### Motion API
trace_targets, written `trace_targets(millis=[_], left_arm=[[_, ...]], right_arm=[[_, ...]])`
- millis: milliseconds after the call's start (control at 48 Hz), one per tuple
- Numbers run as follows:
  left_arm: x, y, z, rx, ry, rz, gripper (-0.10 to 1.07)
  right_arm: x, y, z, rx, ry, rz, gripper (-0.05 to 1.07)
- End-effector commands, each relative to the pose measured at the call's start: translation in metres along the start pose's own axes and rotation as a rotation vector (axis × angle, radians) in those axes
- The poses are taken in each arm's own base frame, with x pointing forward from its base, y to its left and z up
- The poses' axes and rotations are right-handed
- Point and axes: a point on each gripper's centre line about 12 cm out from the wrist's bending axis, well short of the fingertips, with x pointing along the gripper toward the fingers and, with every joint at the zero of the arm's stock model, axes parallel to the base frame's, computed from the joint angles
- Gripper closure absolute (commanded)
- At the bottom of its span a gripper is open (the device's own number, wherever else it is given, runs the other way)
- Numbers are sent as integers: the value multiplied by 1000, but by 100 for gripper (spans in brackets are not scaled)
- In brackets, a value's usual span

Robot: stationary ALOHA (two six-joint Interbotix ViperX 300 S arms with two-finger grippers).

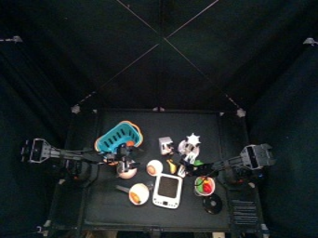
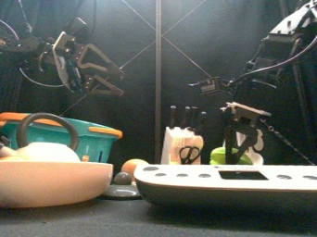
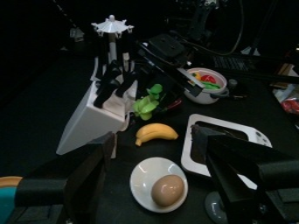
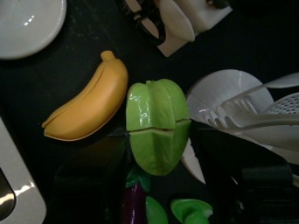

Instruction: Place starfruit onto stove

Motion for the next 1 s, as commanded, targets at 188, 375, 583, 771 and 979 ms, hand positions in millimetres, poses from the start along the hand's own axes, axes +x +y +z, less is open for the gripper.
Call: trace_targets(millis=[188, 375, 583, 771, 979], left_arm=[[0, 2, 3, -10, -15, 10, -4], [-1, 3, 1, -18, -10, 16, -4], [-2, 4, 3, -20, -14, 21, -4], [-2, 5, 2, -20, -12, 23, -4], [-3, 5, 0, -20, -9, 23, -4]], right_arm=[[-47, 25, 33, -86, -133, 121, 48], [-79, 50, 38, -228, -147, 206, 48], [-90, 67, 45, -449, -130, 261, 48], [-83, 87, 49, -612, -85, 327, 48], [-82, 110, 61, -751, -68, 394, 48]])
